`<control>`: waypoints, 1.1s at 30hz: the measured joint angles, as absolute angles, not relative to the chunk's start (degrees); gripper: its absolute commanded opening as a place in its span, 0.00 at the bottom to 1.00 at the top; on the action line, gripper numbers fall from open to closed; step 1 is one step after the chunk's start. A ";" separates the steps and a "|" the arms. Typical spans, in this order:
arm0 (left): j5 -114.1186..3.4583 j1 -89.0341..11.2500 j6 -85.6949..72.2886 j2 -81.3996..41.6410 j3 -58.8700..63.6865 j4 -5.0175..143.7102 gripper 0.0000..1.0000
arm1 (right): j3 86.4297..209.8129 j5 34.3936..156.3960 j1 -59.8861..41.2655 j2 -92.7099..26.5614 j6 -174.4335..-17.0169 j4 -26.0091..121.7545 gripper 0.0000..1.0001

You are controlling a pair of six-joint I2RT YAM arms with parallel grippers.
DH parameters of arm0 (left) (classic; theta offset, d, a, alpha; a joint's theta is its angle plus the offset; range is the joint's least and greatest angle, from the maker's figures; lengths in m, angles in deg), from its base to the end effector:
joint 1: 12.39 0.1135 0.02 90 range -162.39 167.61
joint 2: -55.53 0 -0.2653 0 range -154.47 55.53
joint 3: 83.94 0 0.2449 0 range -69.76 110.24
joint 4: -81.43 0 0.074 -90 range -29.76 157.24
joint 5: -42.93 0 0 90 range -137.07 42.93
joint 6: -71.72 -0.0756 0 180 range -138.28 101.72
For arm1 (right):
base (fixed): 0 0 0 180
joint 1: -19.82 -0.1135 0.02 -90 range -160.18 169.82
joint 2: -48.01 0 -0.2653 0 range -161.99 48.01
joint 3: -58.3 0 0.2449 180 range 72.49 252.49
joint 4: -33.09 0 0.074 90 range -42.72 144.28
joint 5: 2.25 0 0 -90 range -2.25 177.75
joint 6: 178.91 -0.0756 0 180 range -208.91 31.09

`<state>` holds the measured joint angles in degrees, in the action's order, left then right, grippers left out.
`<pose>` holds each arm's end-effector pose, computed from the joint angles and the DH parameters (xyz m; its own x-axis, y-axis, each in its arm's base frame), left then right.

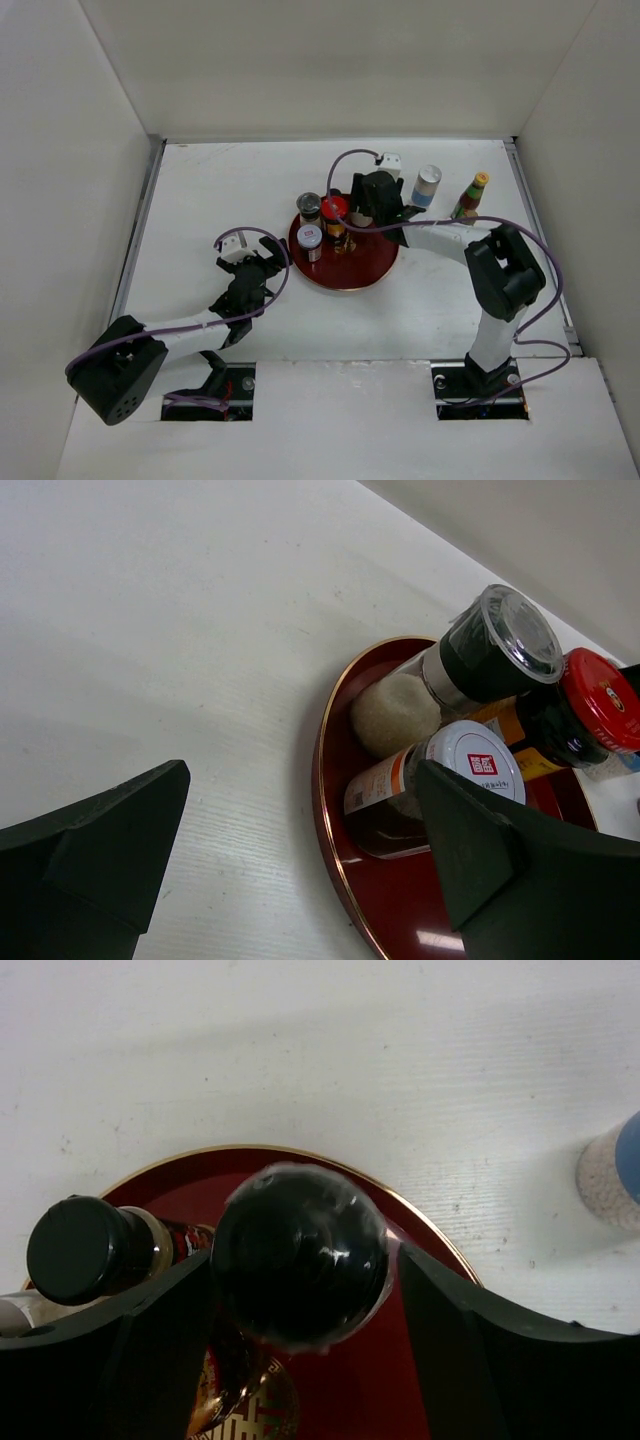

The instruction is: Organize the condiment bottles

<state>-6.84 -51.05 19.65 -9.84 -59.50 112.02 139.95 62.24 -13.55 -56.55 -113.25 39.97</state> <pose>0.2054 -0.1018 0.1706 -0.0987 -0.5220 -0.8472 -0.1013 0.8522 -0.5133 0.3818 0.2125 0.2043 -0.4540 0.1464 -0.8789 0.0031 0.9867 0.1627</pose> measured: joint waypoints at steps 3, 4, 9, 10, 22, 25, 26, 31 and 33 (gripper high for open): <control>-6.97 -51.05 19.65 -9.84 -59.50 112.02 1.00 | 139.95 61.78 -13.55 -56.50 -113.64 39.79 0.89; -7.04 -51.05 19.65 -9.84 -59.50 112.02 1.00 | 139.95 61.58 -13.55 -56.37 -113.82 39.90 0.89; -7.10 -51.09 19.65 -9.81 -59.50 112.02 1.00 | 139.93 60.29 -13.42 -52.33 -114.30 42.17 0.91; -7.13 -51.09 19.65 -9.81 -59.50 112.02 1.00 | 139.88 60.16 -13.22 -50.80 -114.34 42.39 0.91; -7.23 -51.31 19.65 -9.81 -59.50 112.02 1.00 | 137.89 58.72 1.62 -41.99 -113.75 42.61 1.00; -7.26 -51.31 19.65 -9.97 -59.48 112.04 1.00 | 138.29 58.70 3.96 -44.39 -113.05 44.08 1.00; -7.26 -51.31 19.65 -10.12 -59.46 112.04 1.00 | 138.70 58.74 4.24 -45.49 -112.77 44.62 1.00; -7.54 -51.16 19.67 -10.62 -59.35 112.04 1.00 | 141.61 60.64 5.14 -51.06 -111.76 46.61 0.93; -7.67 -51.13 19.67 -10.91 -59.28 112.02 1.00 | 142.57 61.73 5.60 -52.72 -111.50 46.92 0.75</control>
